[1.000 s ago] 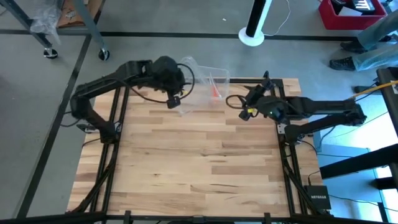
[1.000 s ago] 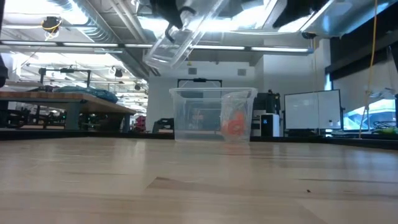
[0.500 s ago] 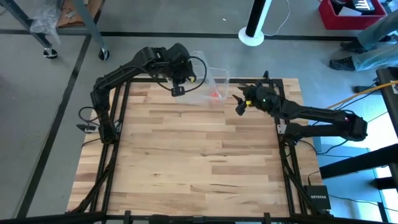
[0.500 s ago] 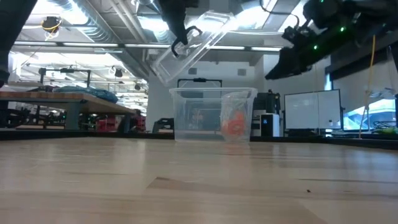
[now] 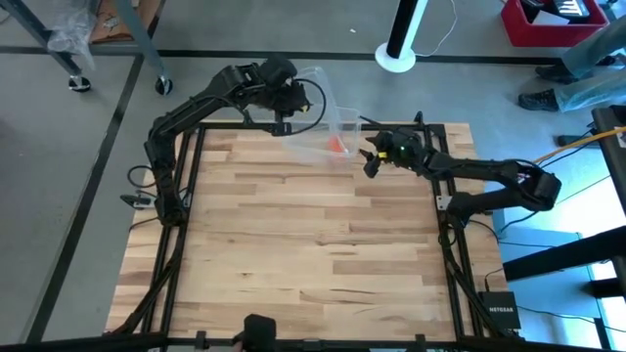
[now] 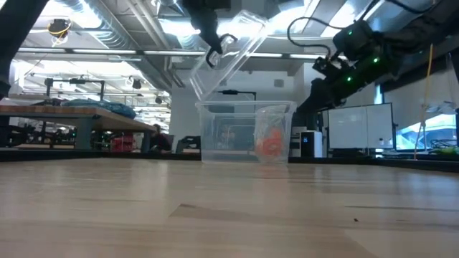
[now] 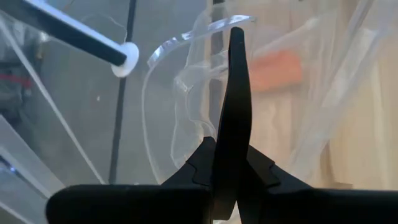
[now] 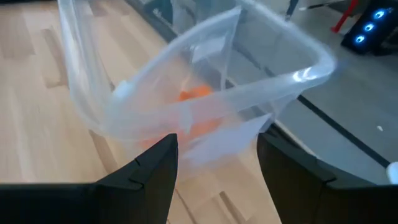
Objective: Roll bandage
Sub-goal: Close the transparent container
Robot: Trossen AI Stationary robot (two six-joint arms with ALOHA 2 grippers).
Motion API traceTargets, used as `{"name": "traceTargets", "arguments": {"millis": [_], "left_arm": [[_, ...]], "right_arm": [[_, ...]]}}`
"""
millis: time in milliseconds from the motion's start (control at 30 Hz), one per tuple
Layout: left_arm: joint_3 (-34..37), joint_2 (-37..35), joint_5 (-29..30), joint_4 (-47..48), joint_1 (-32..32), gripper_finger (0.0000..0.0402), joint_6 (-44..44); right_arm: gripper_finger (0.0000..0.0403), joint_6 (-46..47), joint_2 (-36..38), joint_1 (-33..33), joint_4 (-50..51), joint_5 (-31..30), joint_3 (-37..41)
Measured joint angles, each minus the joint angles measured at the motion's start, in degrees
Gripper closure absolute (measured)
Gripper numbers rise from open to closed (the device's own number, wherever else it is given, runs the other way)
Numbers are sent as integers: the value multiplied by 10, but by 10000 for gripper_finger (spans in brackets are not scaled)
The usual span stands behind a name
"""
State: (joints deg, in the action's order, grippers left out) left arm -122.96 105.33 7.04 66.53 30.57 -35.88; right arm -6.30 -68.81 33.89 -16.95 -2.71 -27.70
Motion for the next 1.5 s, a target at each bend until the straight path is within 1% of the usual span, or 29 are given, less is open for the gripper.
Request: {"name": "traceTargets", "arguments": {"millis": [133,233,333,433,567,700,800,867,967,1067,1100,1300,1400,1500], "left_arm": [[0,21,-4,4,7,376,-14],[1,26,5,22,9,371,-18],[-5,9,11,30,8,373,-25],[-38,-3,11,32,7,377,-19],[-76,-11,20,81,9,376,-19],[-74,-8,17,145,38,378,-37],[-44,-6,4,142,67,379,-46],[-20,-3,-9,121,79,377,-55],[5,-1,-51,80,83,373,-73],[17,-1,-102,38,72,376,-92],[19,0,-115,38,68,377,-97],[43,25,-119,3,49,372,-108],[43,43,-119,-9,46,371,-106],[43,61,-103,-16,46,374,-99]], "right_arm": [[182,-4,-32,0,-14,9,0],[182,-5,-45,-1,-12,10,0],[182,-6,-46,-1,-6,10,0],[182,-6,-46,-1,-13,16,0],[182,-6,-46,-1,-30,28,0],[182,-6,-46,-1,-29,48,0],[182,-6,-46,-1,-25,53,0],[182,-6,-46,-1,-26,53,0],[182,-6,-49,-1,-30,53,0],[182,-4,-67,-1,-49,53,0],[182,-3,-77,-1,-62,53,0],[182,1,-130,-1,-135,53,0],[182,5,-141,-1,-152,53,0],[182,5,-145,-1,-147,53,0]]}}
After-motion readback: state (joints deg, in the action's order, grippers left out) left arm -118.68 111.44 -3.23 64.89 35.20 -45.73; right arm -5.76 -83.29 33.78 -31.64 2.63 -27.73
